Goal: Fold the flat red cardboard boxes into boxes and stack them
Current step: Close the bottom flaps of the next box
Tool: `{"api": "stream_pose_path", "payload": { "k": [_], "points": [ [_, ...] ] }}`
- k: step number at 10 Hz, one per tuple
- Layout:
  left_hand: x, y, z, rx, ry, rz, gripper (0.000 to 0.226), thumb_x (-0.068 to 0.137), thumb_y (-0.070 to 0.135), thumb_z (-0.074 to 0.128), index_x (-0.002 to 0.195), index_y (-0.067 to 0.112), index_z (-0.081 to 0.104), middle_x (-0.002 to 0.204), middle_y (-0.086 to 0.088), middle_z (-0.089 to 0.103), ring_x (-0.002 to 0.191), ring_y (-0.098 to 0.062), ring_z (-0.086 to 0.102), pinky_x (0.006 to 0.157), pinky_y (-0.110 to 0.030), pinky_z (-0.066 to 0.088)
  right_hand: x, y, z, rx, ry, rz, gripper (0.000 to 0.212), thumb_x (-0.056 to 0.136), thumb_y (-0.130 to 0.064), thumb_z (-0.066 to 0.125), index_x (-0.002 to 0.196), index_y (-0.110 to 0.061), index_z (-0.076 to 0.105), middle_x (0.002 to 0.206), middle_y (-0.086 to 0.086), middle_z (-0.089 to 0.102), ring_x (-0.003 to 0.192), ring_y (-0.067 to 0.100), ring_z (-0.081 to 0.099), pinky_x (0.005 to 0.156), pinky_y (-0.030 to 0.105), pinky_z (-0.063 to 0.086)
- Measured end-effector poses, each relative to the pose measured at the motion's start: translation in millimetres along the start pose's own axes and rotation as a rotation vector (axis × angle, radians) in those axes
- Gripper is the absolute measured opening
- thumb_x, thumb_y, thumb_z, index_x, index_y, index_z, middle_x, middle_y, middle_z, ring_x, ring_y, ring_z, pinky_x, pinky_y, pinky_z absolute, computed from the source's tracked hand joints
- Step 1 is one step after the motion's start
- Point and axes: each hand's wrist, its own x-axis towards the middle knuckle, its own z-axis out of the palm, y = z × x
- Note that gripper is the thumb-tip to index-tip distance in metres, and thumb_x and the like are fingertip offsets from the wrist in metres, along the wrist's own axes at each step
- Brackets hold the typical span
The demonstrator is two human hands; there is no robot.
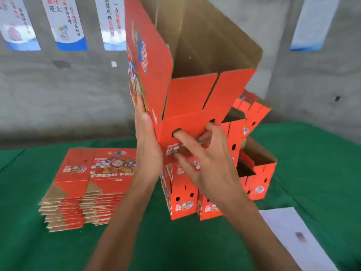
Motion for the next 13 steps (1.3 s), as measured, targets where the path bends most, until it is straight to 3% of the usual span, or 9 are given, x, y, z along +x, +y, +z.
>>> {"api": "stream_pose_path", "payload": {
  "k": [1, 2, 3, 4, 5, 6, 7, 9, 13],
  "points": [
    [11.5, 26.3, 49.9, -0.039, -0.03, -0.001, 0.088, 0.088, 0.082, 0.025, 0.162, 0.035, 0.028, 0.165, 0.002, 0.035, 0.153, -0.018, 0.031, 0.126, -0.048, 0.024, 18.3, 21.7, -50.5, -0.05, 0.082, 0.003, 0.05, 0.094, -0.035, 0.071, 0.141, -0.04, 0.052, 0.127, 0.015, 0.04, 0.101, 0.03, 0.049, 0.087, 0.042, 0.048],
    [11.8, 47.5, 105.1, -0.012, 0.0, 0.02, 0.1, 0.078, 0.083, 0.021, 0.163, 0.032, 0.022, 0.164, 0.02, 0.023, 0.148, 0.007, 0.022, 0.122, -0.014, 0.017, 32.1, 49.0, -100.3, -0.1, 0.122, -0.009, 0.05, 0.095, -0.04, 0.07, 0.142, -0.041, 0.052, 0.128, 0.014, 0.043, 0.103, 0.028, 0.048, 0.086, 0.044, 0.049],
    [12.6, 66.6, 169.2, -0.03, -0.066, -0.004, 0.103, 0.076, 0.084, 0.023, 0.163, 0.03, 0.023, 0.162, 0.022, 0.022, 0.144, 0.012, 0.023, 0.112, -0.003, 0.015, 32.1, 92.0, -148.9, -0.16, 0.145, -0.019, 0.049, 0.097, -0.044, 0.066, 0.143, -0.043, 0.051, 0.126, 0.013, 0.043, 0.104, 0.029, 0.048, 0.089, 0.045, 0.049],
    [14.1, 54.9, 245.7, -0.277, -0.163, 0.0, 0.094, 0.084, 0.079, 0.026, 0.162, 0.025, 0.03, 0.166, 0.008, 0.03, 0.154, -0.01, 0.027, 0.129, -0.037, 0.018, 15.4, 144.9, -185.5, -0.217, 0.149, 0.01, 0.049, 0.096, -0.043, 0.065, 0.143, -0.042, 0.051, 0.125, 0.012, 0.04, 0.104, 0.029, 0.047, 0.083, 0.046, 0.052],
    [-3.1, 29.8, 305.6, -0.053, -0.163, -0.086, 0.105, 0.072, 0.082, 0.022, 0.162, 0.028, 0.025, 0.169, 0.008, 0.024, 0.156, -0.012, 0.022, 0.128, -0.039, 0.019, -5.5, 203.9, -206.2, -0.253, 0.112, 0.066, 0.05, 0.094, -0.042, 0.067, 0.142, -0.041, 0.052, 0.125, 0.012, 0.041, 0.103, 0.029, 0.046, 0.081, 0.044, 0.053],
    [-11.8, -5.2, 361.2, -0.177, -0.174, -0.169, 0.083, 0.093, 0.076, 0.024, 0.163, 0.031, 0.024, 0.167, 0.002, 0.031, 0.154, -0.018, 0.029, 0.127, -0.046, 0.023, -25.6, 263.1, -213.1, -0.262, 0.028, 0.135, 0.051, 0.093, -0.042, 0.067, 0.142, -0.042, 0.051, 0.125, 0.012, 0.041, 0.102, 0.03, 0.047, 0.078, 0.045, 0.055],
    [-19.3, -40.3, 397.0, -0.156, -0.157, -0.111, 0.051, 0.114, 0.039, 0.019, 0.164, 0.03, 0.016, 0.167, -0.003, 0.031, 0.153, -0.011, 0.028, 0.129, -0.033, 0.014, -49.0, 311.5, -202.8, -0.223, -0.067, 0.196, 0.052, 0.094, -0.038, 0.068, 0.142, -0.043, 0.048, 0.125, 0.012, 0.04, 0.103, 0.03, 0.047, 0.073, 0.046, 0.057],
    [-40.3, -104.9, 402.7, -0.105, -0.098, -0.258, 0.086, 0.092, 0.078, 0.024, 0.162, 0.028, 0.03, 0.163, 0.005, 0.038, 0.152, -0.011, 0.032, 0.127, -0.045, 0.022, -80.6, 359.1, -147.5, -0.212, -0.284, 0.278, 0.051, 0.098, -0.037, 0.058, 0.142, -0.05, 0.037, 0.132, 0.01, 0.036, 0.114, 0.03, 0.044, 0.07, 0.042, 0.056],
    [-69.5, -166.2, 362.0, 0.205, -0.049, -0.115, 0.055, 0.112, 0.023, 0.039, 0.164, 0.021, 0.021, 0.169, 0.013, 0.022, 0.153, 0.004, 0.017, 0.128, -0.034, 0.02, -123.6, 368.8, -45.7, -0.093, -0.448, 0.341, 0.057, 0.096, -0.037, 0.063, 0.145, -0.048, 0.036, 0.132, 0.011, 0.037, 0.12, 0.032, 0.045, 0.079, 0.039, 0.057]
  ]
}}
